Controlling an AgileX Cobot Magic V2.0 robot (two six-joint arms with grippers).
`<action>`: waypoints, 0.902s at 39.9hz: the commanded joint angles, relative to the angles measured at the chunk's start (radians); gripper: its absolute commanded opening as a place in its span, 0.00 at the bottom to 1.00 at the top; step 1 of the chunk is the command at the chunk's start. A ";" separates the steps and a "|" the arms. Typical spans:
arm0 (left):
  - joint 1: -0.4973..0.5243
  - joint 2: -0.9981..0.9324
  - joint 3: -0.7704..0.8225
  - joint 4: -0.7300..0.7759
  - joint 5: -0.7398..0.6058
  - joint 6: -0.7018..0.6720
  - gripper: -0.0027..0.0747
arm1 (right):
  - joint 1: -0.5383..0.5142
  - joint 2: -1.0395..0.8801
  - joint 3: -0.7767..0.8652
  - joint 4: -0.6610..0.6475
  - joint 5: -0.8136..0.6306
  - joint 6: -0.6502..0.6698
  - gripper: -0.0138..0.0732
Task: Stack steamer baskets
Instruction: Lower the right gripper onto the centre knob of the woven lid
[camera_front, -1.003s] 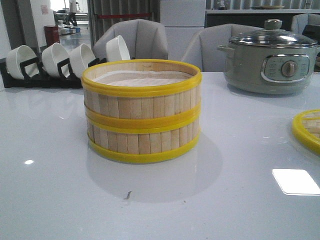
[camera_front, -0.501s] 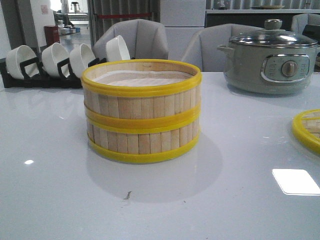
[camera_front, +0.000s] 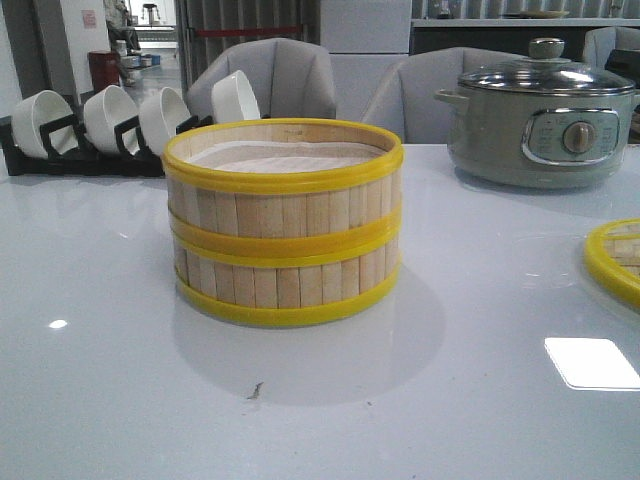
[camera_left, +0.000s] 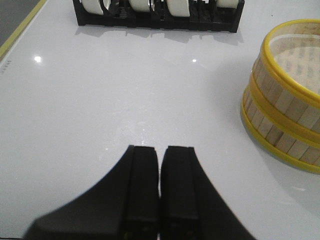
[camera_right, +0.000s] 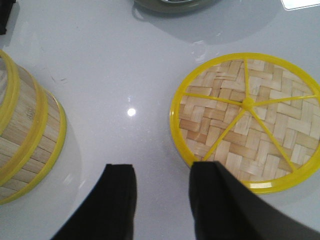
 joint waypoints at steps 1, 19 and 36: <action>-0.008 -0.002 -0.030 0.003 -0.085 -0.006 0.15 | 0.001 -0.007 -0.040 0.011 -0.055 -0.009 0.59; -0.008 -0.002 -0.030 0.003 -0.085 -0.006 0.15 | 0.000 0.064 -0.020 -0.113 0.023 -0.010 0.59; -0.008 -0.002 -0.030 0.003 -0.085 -0.006 0.14 | -0.073 0.444 -0.197 -0.190 0.011 -0.010 0.59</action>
